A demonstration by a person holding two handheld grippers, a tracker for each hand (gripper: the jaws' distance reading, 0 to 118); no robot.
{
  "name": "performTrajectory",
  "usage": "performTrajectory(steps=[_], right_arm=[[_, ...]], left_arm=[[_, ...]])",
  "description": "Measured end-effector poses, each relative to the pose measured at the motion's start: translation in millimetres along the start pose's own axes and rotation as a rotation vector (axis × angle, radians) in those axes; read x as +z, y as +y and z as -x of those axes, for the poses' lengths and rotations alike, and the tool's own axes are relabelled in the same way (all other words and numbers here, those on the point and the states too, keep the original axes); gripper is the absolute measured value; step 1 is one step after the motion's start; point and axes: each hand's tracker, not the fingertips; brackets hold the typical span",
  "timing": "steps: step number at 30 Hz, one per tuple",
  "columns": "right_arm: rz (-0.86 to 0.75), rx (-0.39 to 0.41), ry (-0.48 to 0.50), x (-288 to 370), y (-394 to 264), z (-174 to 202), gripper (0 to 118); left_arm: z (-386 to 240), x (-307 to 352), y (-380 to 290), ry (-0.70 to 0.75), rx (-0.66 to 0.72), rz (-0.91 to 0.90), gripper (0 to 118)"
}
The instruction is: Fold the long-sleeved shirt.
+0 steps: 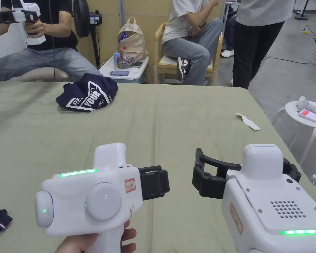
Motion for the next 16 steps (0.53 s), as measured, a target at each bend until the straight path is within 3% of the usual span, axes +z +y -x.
performTrajectory(steps=[4,7,12,16], right_arm=[[-0.001,-0.004,0.001,-1.5,0.3,-0.1,118],[-0.008,-0.016,0.012,-1.1,0.2,-0.8,118],[-0.014,-0.026,0.018,0.2,0.1,-0.6,118],[-0.009,-0.024,0.018,-0.3,-2.2,-0.8,118]], left_arm=[[10.8,-4.0,-0.5,-0.02,0.049,-0.024,117],[32.8,-14.0,-8.9,-0.244,0.124,-0.07,117],[21.6,-8.9,-21.0,-0.098,0.098,-0.094,117],[27.8,10.0,-19.4,-0.278,0.152,-0.235,117]])
